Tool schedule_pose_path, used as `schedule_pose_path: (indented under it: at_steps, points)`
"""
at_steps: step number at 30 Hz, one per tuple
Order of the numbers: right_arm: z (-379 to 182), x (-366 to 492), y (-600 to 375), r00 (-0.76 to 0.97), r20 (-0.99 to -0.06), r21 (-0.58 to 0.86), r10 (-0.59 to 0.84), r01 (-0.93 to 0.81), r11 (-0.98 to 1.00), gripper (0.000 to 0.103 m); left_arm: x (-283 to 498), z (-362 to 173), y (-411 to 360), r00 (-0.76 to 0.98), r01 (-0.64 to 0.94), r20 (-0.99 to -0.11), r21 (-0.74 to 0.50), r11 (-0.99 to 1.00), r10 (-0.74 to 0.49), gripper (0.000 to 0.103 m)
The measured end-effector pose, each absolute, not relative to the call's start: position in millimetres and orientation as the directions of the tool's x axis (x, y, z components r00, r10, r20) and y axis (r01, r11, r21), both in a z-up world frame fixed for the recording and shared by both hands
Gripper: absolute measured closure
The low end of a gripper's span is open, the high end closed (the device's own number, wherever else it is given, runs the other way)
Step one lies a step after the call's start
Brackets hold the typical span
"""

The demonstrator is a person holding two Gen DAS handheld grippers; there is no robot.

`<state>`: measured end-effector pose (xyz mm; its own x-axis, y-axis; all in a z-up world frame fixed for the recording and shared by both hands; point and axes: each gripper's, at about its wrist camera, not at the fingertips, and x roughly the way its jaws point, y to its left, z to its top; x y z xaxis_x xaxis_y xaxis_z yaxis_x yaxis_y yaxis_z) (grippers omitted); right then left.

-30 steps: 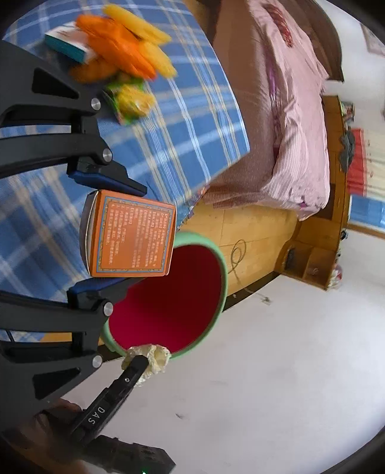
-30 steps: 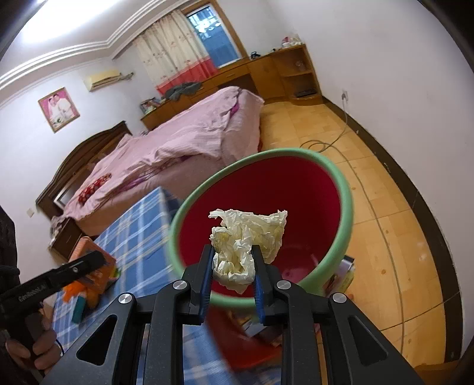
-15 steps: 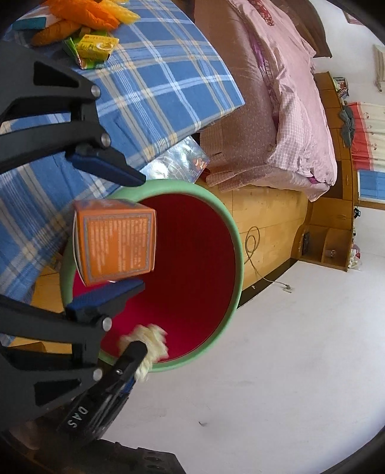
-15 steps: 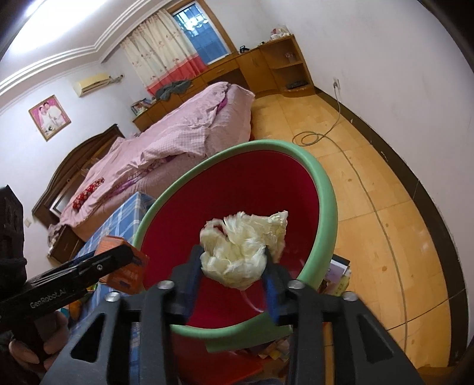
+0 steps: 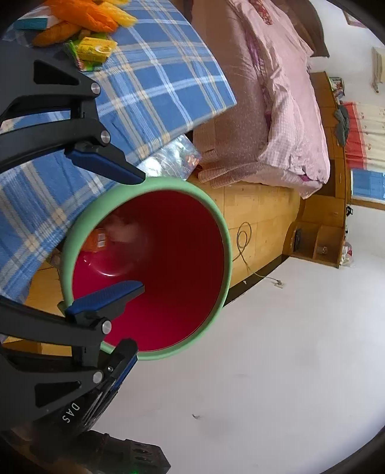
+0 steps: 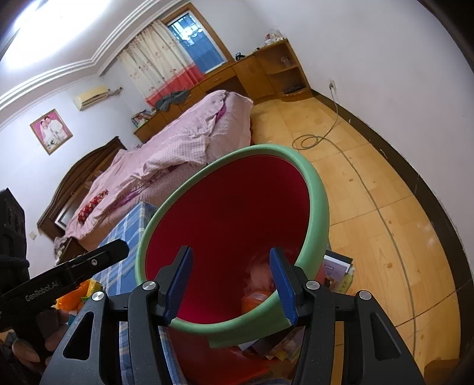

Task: Collect trash
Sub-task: 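Move the left tool back over the table toward the white medicine box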

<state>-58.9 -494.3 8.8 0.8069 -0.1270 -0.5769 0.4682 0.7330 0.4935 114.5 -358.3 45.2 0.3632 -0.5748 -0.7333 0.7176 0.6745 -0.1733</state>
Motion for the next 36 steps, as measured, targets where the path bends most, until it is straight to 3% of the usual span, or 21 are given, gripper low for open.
schedule_pose_path:
  at_steps: [13, 25, 36]
  points:
    - [26.4, -68.7, -463.9, 0.815, -0.572, 0.495, -0.093, 0.433, 0.753, 0.048, 109.2, 52.4, -280.7, 0.416, 0.604, -0.741, -0.209, 0.769, -0.527, 0.036]
    - [36.6, -64.5, -416.7, 0.813, -0.581, 0.491, -0.033, 0.383, 0.782, 0.047, 114.2, 56.9, -183.6, 0.517, 0.459, -0.744, -0.176, 0.871, -0.423, 0.036]
    - [35.2, -44.8, -382.5, 0.779, -0.627, 0.451, 0.006, 0.357, 0.818, 0.046, 170.7, 60.0, -114.3, 0.567, 0.380, -0.761, -0.097, 0.920, -0.314, 0.036]
